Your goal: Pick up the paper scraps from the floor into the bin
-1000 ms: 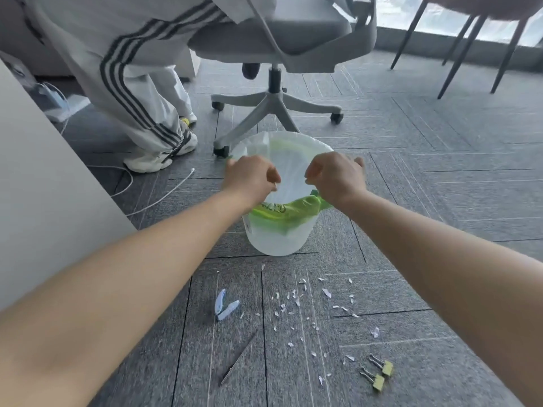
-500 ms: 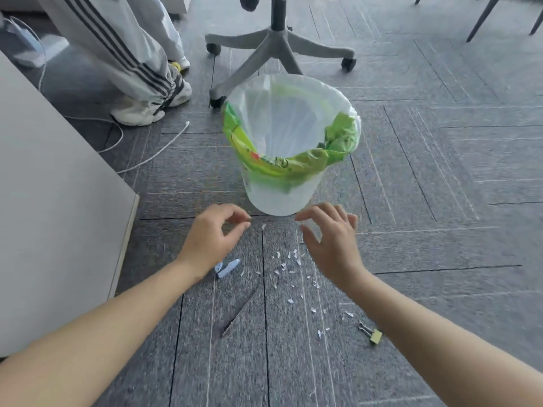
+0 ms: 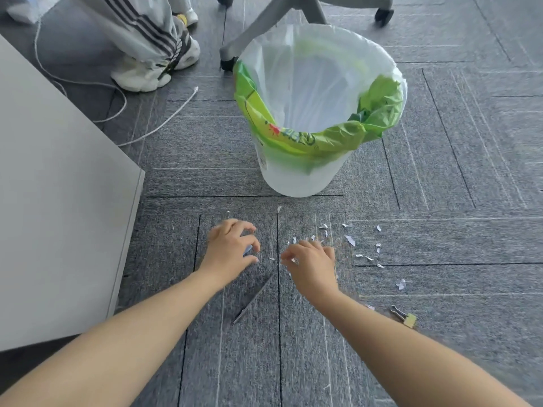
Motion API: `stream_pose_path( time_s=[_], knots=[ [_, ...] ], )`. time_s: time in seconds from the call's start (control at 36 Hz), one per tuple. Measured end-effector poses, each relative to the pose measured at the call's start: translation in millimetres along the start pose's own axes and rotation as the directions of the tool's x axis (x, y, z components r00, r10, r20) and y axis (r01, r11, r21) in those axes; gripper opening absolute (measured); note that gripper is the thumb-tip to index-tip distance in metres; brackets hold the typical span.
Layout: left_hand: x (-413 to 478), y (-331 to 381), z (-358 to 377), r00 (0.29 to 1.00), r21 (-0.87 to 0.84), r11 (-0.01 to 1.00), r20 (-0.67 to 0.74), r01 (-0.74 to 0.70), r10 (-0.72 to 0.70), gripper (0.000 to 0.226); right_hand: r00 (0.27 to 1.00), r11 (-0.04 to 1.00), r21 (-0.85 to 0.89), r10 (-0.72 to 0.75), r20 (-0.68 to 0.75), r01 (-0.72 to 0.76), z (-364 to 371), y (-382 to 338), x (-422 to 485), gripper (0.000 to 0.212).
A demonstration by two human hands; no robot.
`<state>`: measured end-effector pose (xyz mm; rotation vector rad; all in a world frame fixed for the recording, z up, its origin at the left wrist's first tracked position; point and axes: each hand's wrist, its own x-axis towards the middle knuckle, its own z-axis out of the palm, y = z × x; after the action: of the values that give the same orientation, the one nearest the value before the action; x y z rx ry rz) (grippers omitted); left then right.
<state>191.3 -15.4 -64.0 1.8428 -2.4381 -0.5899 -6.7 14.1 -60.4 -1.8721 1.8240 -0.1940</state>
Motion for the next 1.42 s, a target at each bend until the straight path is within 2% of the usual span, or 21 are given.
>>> stream_pose_path(
  time_s=[0.33, 0.56, 0.64, 0.75, 0.94, 1.06, 1.17, 1.42],
  knots=[
    [2.6, -1.2, 9.4, 0.999, -0.004, 0.999, -0.011, 0.049, -0.049, 0.011, 0.999, 0.999, -0.043, 0.025, 0.032, -0.023, 19.7, -4.3, 10.6, 0.011],
    [0.0, 1.1, 14.2, 0.998, -0.013, 0.998, -0.022, 0.06, -0.061, 0.007, 0.999, 0.998, -0.059, -0.011, 0.053, 0.014, 25.8, -10.4, 13.9, 0.015],
    [-0.9, 1.7, 16.6, 0.998, -0.05, 0.997, -0.036, 0.058, -0.06, 0.007, 0.999, 0.997, -0.073, -0.007, 0.031, 0.01, 27.6, -13.6, 15.1, 0.012],
    [2.8, 1.8, 17.4, 0.988, -0.126, 0.99, -0.131, 0.063, -0.079, 0.008, 0.998, 0.989, -0.137, -0.043, 0.036, 0.048, 27.9, -15.6, 17.0, 0.009],
    [42.2, 20.1, 4.4, 0.944, -0.33, 0.924, -0.192, 0.195, -0.268, 0.009, 0.99, 0.965, -0.23, -0.11, 0.084, 0.127, 25.2, -17.7, 20.6, 0.012],
    [73.9, 36.7, 0.7, 0.908, -0.375, 0.891, -0.221, 0.257, -0.355, 0.009, 0.999, 0.983, -0.181, -0.033, 0.006, 0.034, 11.0, -7.2, 19.5, 0.013],
    [92.6, 43.9, 9.4, 0.893, -0.42, 0.849, -0.165, 0.32, -0.418, 0.009, 0.998, 0.991, -0.132, 0.028, -0.059, -0.036, -14.3, 14.3, 20.5, 0.01],
    [100.9, 39.5, 24.8, 0.911, -0.496, 0.818, -0.117, 0.292, -0.396, 0.007, 0.988, 0.996, -0.042, 0.073, -0.138, -0.079, -38.1, 48.4, 4.9, 0.003]
  ],
)
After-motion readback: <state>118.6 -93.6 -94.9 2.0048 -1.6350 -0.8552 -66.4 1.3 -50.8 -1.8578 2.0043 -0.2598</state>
